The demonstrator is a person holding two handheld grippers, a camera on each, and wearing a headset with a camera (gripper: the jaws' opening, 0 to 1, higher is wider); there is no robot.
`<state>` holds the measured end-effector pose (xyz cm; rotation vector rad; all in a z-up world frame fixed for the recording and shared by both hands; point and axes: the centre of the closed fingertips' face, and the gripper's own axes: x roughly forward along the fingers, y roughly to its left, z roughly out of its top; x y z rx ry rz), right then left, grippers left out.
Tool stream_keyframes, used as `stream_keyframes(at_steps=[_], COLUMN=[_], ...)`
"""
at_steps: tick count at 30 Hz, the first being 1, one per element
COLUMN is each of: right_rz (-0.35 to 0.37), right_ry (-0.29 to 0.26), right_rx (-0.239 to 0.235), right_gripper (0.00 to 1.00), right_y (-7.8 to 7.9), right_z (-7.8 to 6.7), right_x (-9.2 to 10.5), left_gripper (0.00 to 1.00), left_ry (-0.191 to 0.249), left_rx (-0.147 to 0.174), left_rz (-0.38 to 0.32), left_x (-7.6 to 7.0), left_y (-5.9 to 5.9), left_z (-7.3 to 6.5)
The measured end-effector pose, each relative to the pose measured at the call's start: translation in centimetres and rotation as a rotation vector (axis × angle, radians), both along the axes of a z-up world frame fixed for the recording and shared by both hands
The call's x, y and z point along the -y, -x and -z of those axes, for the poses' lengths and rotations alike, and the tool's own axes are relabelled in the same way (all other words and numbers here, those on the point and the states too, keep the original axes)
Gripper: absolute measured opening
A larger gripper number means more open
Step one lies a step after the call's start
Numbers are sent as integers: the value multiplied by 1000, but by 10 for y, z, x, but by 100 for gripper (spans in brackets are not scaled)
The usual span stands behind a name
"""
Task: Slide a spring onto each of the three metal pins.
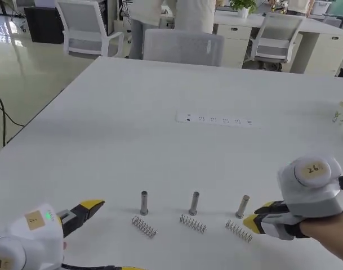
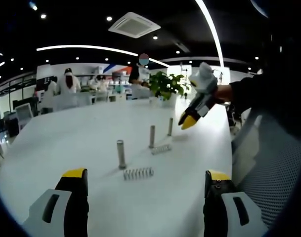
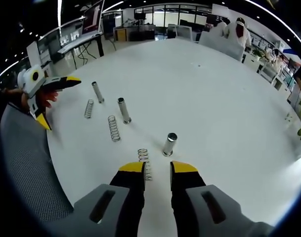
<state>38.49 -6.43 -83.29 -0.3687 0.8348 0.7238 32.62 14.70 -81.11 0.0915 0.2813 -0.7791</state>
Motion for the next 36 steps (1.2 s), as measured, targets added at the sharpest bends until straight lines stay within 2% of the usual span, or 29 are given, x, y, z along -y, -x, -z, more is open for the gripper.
stream_keyframes(at_steps=[14,29,36], right_rz=[-61,-100,-121], right_ry=[42,105,109], right_rx=[-56,-69,-65], right_gripper=[15,11,8], right_y=[14,18,19], right_z=[20,33,32], right_x=[-6,-3,-6], left_gripper=[95,94,94], left_ry=[3,5,6], left_rx=[-1,1,1], left_rz=[-5,-7,-13], left_x=[-1,-1,-2], left_y=[0,0,0], left_z=[0,1,1])
